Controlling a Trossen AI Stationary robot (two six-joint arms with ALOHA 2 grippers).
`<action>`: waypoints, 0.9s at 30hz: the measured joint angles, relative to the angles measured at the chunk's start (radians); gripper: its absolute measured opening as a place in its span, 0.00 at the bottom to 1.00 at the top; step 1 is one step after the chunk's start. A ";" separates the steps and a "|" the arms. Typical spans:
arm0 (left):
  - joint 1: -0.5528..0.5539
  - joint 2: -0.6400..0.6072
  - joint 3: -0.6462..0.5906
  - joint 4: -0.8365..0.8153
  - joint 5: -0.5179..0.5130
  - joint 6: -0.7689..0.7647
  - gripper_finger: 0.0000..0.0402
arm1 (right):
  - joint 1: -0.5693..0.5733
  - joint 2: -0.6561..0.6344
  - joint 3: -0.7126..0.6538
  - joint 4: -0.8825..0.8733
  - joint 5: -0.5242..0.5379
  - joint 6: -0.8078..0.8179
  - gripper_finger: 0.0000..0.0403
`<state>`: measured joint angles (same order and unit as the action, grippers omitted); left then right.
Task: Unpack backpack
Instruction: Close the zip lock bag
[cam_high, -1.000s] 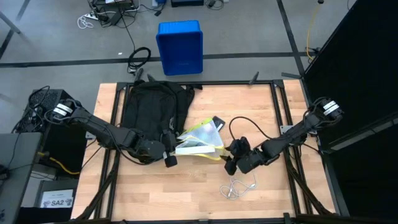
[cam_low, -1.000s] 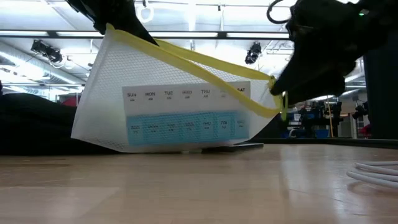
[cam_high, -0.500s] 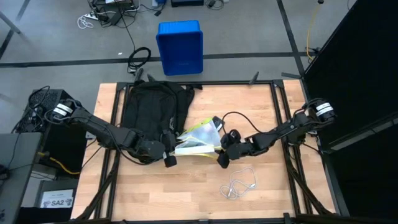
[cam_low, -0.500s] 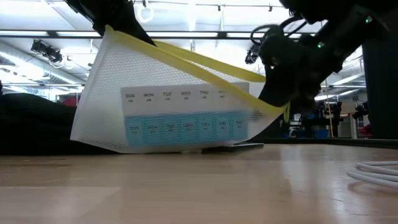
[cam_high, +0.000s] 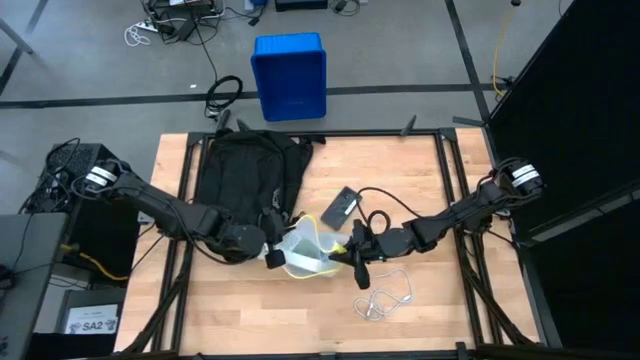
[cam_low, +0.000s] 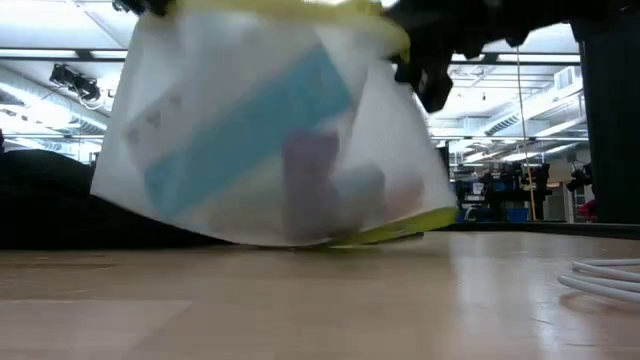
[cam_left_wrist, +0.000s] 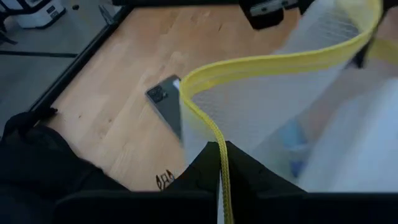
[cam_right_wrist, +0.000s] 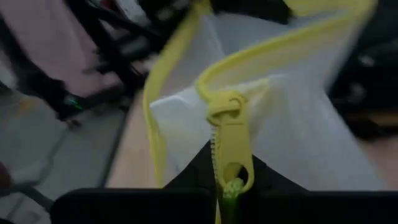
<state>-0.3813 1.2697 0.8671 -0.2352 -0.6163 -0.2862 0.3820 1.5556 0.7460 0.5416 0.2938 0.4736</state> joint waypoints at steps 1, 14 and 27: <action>0.000 0.000 0.014 -0.003 0.000 0.012 0.00 | 0.002 -0.006 0.000 0.007 -0.006 -0.006 0.00; 0.000 -0.003 0.276 -0.254 -0.022 0.047 0.00 | 0.058 -0.211 0.001 0.041 0.096 -0.124 0.00; -0.004 0.012 0.271 -0.365 0.004 0.042 0.00 | 0.134 -0.244 0.001 -0.033 0.286 -0.114 0.00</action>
<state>-0.3855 1.2819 1.1381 -0.5998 -0.6122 -0.2441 0.5163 1.3121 0.7467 0.5086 0.5798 0.3592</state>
